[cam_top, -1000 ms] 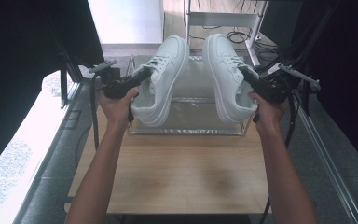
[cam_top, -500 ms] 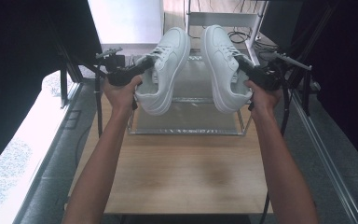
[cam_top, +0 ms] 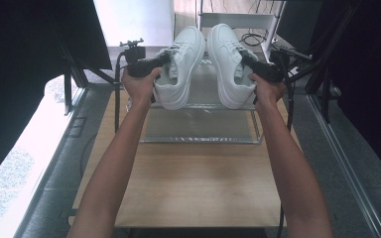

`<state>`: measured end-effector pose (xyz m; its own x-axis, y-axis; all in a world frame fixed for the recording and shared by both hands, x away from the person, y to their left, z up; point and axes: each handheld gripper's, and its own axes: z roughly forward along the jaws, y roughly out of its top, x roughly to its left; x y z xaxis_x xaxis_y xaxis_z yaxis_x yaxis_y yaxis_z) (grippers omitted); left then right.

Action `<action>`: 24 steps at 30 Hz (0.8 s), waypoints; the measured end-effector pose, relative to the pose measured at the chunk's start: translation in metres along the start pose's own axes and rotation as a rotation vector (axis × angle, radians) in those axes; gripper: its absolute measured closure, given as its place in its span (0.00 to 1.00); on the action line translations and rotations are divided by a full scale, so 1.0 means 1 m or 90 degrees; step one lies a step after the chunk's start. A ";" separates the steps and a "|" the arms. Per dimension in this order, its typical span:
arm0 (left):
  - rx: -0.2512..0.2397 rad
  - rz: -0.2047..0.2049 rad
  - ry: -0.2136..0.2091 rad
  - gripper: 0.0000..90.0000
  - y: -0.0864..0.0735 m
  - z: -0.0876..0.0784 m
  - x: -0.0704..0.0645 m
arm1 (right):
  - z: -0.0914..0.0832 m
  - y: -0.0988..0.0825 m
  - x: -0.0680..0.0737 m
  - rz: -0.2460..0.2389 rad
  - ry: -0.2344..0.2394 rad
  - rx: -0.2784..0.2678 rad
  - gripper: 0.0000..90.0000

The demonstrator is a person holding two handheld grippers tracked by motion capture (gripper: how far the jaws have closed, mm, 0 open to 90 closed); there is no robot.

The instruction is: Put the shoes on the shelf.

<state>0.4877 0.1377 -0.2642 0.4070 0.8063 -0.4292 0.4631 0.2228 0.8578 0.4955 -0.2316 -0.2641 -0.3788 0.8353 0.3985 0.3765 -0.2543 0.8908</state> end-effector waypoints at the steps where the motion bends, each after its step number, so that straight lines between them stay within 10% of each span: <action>1: 0.003 -0.003 0.007 0.92 0.000 0.003 0.001 | 0.003 0.001 0.000 -0.003 -0.006 0.003 0.93; 24: 0.059 -0.052 0.079 0.90 -0.011 0.054 0.011 | 0.053 -0.008 0.005 -0.022 -0.102 0.087 0.92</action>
<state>0.5296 0.1144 -0.2935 0.2680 0.8501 -0.4533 0.5638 0.2432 0.7893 0.5353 -0.1998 -0.2810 -0.2583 0.9118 0.3192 0.4805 -0.1654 0.8613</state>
